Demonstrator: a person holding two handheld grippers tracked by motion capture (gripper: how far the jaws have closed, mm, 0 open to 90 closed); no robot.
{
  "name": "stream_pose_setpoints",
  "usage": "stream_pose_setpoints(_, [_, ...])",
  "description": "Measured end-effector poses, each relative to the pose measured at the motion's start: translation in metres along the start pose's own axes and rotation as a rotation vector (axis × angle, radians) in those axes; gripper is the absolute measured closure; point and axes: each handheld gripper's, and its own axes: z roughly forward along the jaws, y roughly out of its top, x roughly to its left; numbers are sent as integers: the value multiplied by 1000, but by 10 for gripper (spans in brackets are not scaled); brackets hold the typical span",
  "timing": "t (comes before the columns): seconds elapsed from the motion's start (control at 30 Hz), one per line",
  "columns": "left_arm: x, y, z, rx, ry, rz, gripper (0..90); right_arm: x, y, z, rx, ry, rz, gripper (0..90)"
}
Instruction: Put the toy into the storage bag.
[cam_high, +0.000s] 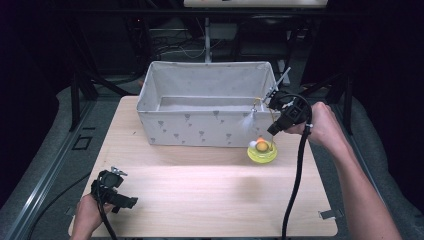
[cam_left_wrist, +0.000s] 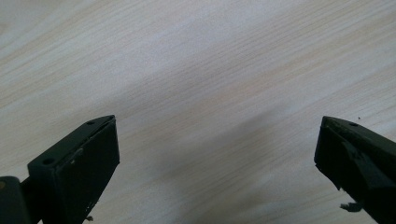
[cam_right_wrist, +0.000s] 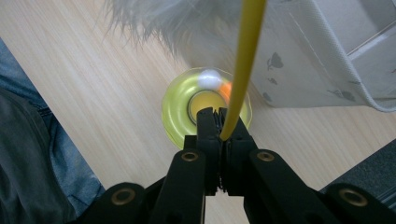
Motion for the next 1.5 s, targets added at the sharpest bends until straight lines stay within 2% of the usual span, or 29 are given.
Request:
stream_pose_setpoints(0.53, [1, 1, 0, 3, -2, -1, 1, -8, 8, -22, 4, 5, 2, 884])
stream_pose_setpoints(0.9, [1, 1, 1, 5, 0, 3, 1, -13, 12, -42, -15, 8, 15, 884])
stream_pose_setpoints(1.5, [1, 1, 1, 8, -3, 5, 1, -23, 25, -74, -62, -18, 38, 884])
